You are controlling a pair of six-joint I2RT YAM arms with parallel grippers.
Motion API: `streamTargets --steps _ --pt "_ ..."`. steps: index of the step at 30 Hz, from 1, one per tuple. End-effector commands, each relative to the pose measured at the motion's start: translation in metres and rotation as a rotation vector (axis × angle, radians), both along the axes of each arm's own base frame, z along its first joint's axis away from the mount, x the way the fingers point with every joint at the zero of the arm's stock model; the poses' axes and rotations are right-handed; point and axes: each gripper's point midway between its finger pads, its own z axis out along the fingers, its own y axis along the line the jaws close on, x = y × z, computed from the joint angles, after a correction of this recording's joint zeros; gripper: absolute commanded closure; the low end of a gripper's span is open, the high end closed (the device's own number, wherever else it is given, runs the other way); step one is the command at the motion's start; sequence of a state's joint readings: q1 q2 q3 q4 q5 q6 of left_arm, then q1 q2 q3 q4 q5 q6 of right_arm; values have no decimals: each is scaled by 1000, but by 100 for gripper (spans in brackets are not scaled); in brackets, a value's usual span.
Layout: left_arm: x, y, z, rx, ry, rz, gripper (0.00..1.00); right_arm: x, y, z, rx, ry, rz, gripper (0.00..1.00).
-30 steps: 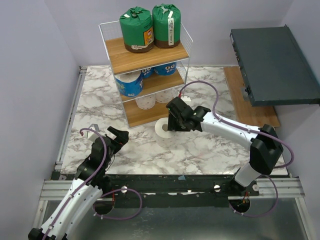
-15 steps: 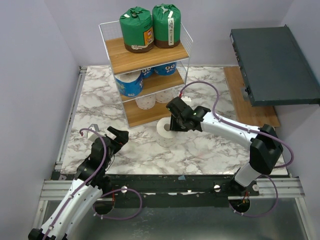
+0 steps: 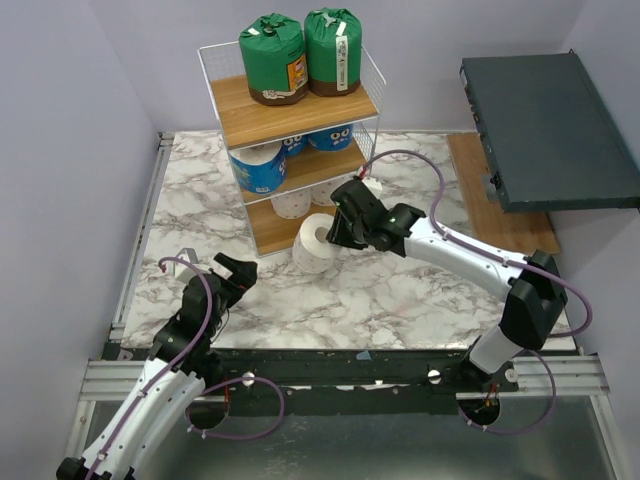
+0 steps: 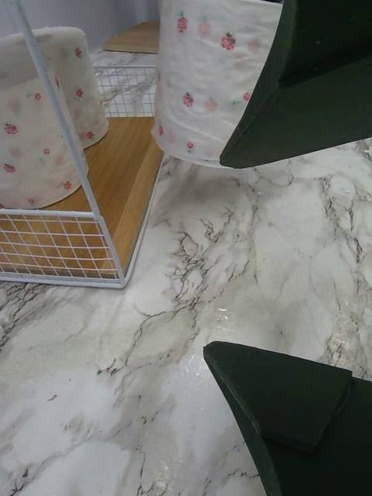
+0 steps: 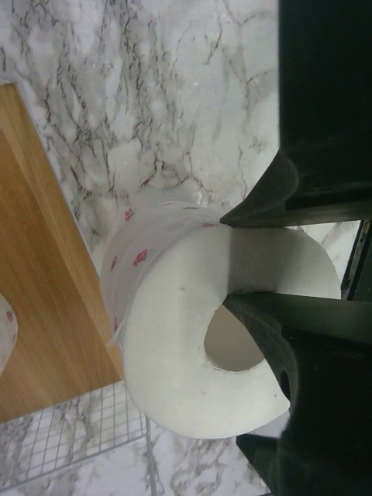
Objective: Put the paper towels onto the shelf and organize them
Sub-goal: Pick up the paper towel from the center of the board, then place the paper towel on the shelf.
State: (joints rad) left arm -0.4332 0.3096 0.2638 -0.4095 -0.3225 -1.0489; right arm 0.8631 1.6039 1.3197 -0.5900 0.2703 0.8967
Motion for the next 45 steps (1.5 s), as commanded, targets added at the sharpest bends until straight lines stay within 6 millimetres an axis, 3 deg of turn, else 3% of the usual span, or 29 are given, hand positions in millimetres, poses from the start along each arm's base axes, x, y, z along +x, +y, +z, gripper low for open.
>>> streamTargets --steps 1,14,40,45 --pt "-1 1 3 -12 -6 7 2 19 29 26 116 -51 -20 65" --pt "-3 2 1 -11 -7 3 2 46 54 14 143 -58 -73 66" --pt "-7 -1 -5 -29 9 -5 2 65 89 -2 180 -48 -53 66" --pt "-6 0 -6 -30 5 -1 1 62 90 -6 179 -40 -44 61"
